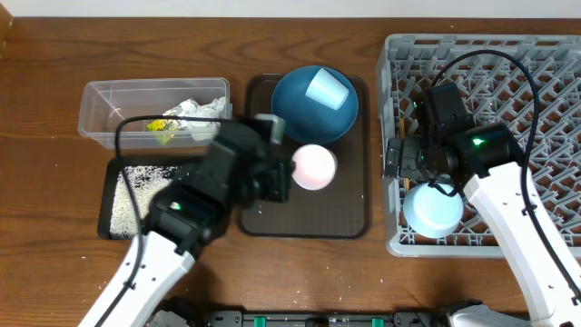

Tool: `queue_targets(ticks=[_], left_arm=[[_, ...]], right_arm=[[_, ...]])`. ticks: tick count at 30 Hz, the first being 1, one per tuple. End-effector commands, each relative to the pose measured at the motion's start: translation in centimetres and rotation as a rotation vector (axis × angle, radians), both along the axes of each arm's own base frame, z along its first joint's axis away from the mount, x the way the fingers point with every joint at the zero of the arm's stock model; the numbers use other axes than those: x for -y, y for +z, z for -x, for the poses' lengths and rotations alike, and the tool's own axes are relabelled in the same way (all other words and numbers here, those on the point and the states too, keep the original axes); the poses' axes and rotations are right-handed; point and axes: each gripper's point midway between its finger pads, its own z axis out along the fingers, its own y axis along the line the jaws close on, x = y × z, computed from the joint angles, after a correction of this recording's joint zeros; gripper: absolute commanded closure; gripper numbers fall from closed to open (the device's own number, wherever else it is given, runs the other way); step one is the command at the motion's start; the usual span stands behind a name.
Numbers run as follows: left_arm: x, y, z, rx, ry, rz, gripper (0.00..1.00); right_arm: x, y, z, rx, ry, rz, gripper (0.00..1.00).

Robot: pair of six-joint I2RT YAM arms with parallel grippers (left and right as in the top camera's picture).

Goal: Sort waste into correct bins and load items into the dishwasher rack
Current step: 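Carry the pink cup right toward the right gripper above the tray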

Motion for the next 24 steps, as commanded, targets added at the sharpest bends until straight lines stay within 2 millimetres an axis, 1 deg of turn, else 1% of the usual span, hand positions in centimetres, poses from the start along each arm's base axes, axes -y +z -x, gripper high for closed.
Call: queue_targets(ticks=[1, 2, 5, 7, 9, 10, 11, 12, 13, 15, 16, 17, 18, 19, 22, 23, 24], left_arm=[[-0.4, 1.9, 0.1, -0.102, -0.072, 0.229, 0.94], [-0.9, 2.5, 0.0, -0.132, -0.095, 0.310, 0.94], [-2.1, 5.2, -0.1, -0.174, -0.232, 0.565, 0.94], [-2.9, 6.3, -0.1, -0.191, -0.304, 0.683, 0.94], [-3.4, 6.5, -0.3, -0.210, -0.353, 0.761, 0.94], [-3.6, 6.4, -0.4, -0.221, -0.361, 0.781, 0.94], [-3.7, 5.8, -0.8, -0.239, -0.354, 0.787, 0.94], [-3.7, 5.4, -1.0, -0.243, -0.353, 0.788, 0.94], [-3.6, 5.1, -1.2, -0.250, -0.352, 0.789, 0.94], [-3.6, 4.5, -1.6, -0.266, -0.348, 0.792, 0.94], [-3.6, 4.3, -1.7, -0.273, -0.345, 0.794, 0.94], [-3.6, 4.1, -1.8, -0.277, -0.343, 0.795, 0.94], [-3.6, 3.9, -2.0, -0.279, -0.343, 0.795, 0.94], [-3.6, 3.9, -2.0, -0.279, -0.343, 0.795, 0.94], [-3.4, 3.8, -2.0, -0.281, -0.350, 0.794, 0.94], [-3.2, 3.8, -1.8, -0.285, -0.356, 0.793, 0.94], [-2.9, 3.8, -1.7, -0.289, -0.366, 0.792, 0.94]], right_arm=[[0.1, 0.1, -0.7, 0.021, -0.011, 0.001, 0.01], [0.0, 0.1, -0.8, 0.027, -0.010, -0.003, 0.01], [-0.6, 0.3, -1.3, 0.043, 0.000, -0.036, 0.01], [-1.6, 0.2, -0.8, 0.021, 0.047, -0.083, 0.01], [-2.8, 0.2, -0.5, 0.003, 0.100, -0.135, 0.01], [-3.0, 0.2, -0.3, -0.004, 0.106, -0.150, 0.01], [-3.4, 0.3, 0.0, -0.014, 0.114, -0.173, 0.01], [-3.9, 0.4, 0.2, -0.019, 0.142, -0.194, 0.02], [-4.7, 0.7, 0.4, -0.016, 0.213, -0.228, 0.08], [-6.6, 1.9, 1.0, 0.013, 0.394, -0.308, 0.24], [-7.2, 2.8, 1.2, 0.033, 0.458, -0.341, 0.29], [-7.4, 3.5, 1.4, 0.051, 0.496, -0.369, 0.31], [-7.6, 4.6, 1.6, 0.083, 0.541, -0.407, 0.31], [-7.8, 5.3, 1.8, 0.106, 0.574, -0.432, 0.30], [-8.9, 8.4, 3.3, 0.231, 0.776, -0.542, 0.31], [-9.1, 9.2, 3.8, 0.256, 0.818, -0.570, 0.26], [-9.4, 10.1, 4.7, 0.285, 0.870, -0.605, 0.14]])
